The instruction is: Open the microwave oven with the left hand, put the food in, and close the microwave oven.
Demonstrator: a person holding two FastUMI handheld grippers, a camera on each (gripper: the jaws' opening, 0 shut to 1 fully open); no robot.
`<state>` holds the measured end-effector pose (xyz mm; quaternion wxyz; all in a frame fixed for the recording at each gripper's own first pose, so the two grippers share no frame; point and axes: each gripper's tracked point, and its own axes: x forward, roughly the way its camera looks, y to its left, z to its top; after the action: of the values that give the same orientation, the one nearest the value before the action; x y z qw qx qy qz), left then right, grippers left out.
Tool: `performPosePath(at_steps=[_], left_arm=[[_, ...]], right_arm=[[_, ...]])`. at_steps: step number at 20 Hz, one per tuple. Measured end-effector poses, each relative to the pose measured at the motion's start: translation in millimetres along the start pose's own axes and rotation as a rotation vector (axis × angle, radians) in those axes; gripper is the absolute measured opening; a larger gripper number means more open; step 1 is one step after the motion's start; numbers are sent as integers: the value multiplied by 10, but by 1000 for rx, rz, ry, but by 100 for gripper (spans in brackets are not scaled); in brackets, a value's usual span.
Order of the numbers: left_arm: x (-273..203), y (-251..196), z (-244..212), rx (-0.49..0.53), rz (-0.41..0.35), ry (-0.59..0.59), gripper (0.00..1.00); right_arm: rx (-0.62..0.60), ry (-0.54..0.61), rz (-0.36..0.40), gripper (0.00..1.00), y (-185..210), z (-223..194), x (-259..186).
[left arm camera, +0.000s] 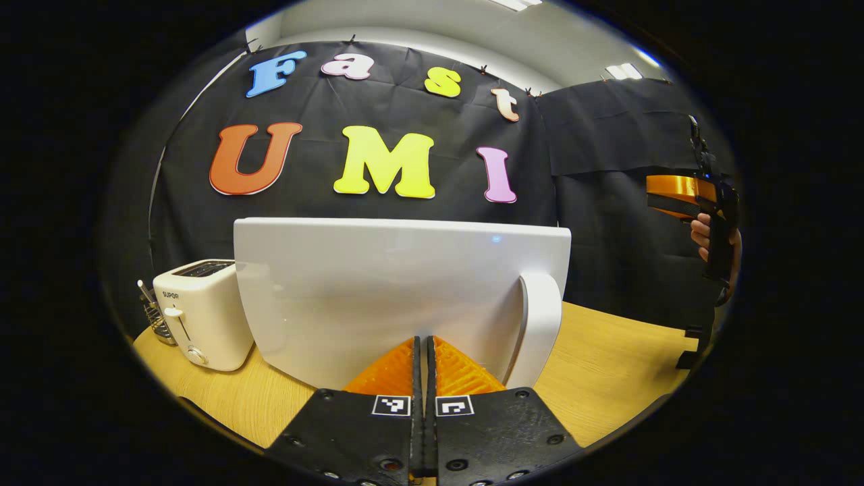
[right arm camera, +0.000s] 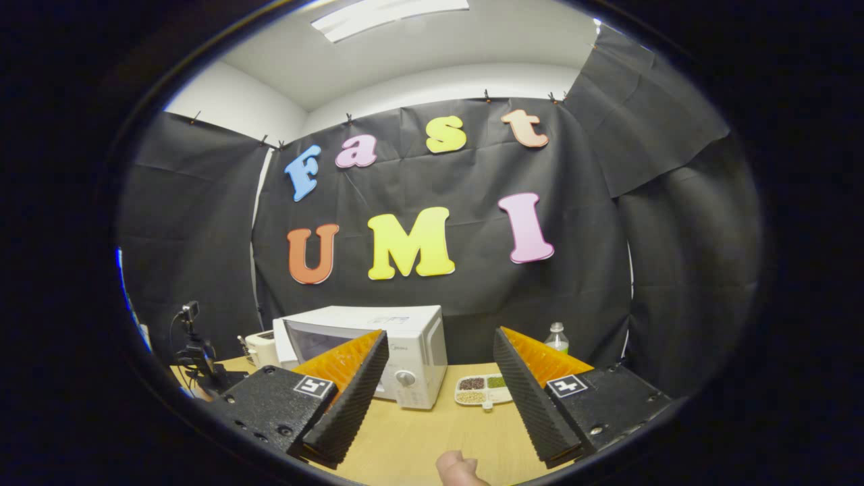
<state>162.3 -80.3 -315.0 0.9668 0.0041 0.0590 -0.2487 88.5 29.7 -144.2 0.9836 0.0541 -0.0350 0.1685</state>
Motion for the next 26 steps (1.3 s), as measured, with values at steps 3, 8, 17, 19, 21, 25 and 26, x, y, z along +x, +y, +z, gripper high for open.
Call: performPosePath(at_steps=[3,8,17,19,21,25,26], left_arm=[[236,-37,30,18,25,7,0],[658,-78,87,26,74,18,0],[1457,-61,111,52,161,56,0],[1444,-120,130,19,161,50,0],[1458,-107,114,44,175,64,0],[1452,-92,75,75,215,97,0],[1442,-88,24,67,224,119,0]], right_arm=[[7,3,-17,99,-153,-54,19],[29,23,-25,100,-332,-197,61],[37,57,-42,99,-405,-264,-85],[46,72,-45,100,-375,-268,-142],[48,80,-55,100,-367,-257,-216],[45,113,-65,99,-276,-282,-345],[45,120,-66,99,-252,-295,-390]])
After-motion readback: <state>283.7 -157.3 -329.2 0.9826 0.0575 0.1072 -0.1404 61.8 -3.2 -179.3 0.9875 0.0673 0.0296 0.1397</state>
